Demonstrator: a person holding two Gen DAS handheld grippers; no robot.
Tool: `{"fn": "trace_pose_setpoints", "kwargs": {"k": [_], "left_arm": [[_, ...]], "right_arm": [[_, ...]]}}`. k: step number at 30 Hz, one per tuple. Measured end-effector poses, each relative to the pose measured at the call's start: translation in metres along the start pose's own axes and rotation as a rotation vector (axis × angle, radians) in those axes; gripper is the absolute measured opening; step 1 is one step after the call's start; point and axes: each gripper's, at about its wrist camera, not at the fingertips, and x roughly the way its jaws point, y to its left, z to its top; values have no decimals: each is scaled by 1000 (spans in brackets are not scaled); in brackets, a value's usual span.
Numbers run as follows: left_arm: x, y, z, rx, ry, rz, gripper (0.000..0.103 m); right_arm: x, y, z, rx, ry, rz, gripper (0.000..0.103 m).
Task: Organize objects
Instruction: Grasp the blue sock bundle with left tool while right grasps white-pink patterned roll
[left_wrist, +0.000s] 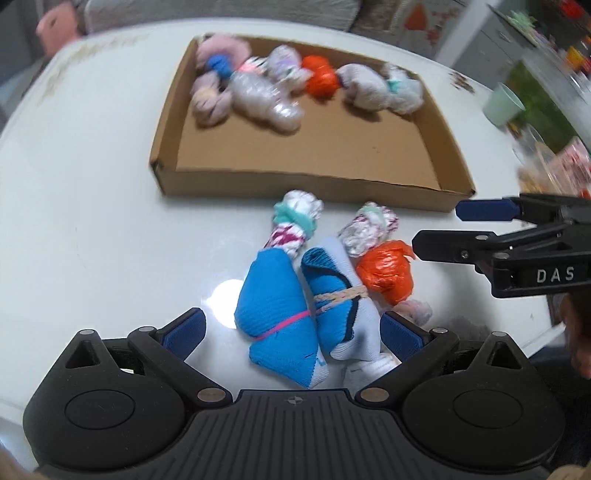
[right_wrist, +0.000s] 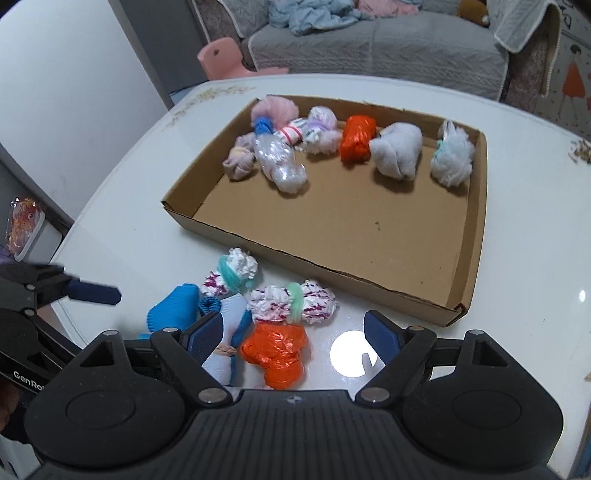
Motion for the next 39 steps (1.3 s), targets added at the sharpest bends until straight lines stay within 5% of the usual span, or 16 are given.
{"fn": "trace_pose_setpoints", "kwargs": {"k": [9,33,39], "left_arm": [[10,18,0,-126,33,-30,101],[29,34,-6,-170,43,45,102],[30,33,-5,-115,11,100,103]], "right_arm": [[18,-7,5,35,38,14,81],[62,7,11,-29,102,-38,81],[63,1,11,6,99,-39,64]]}}
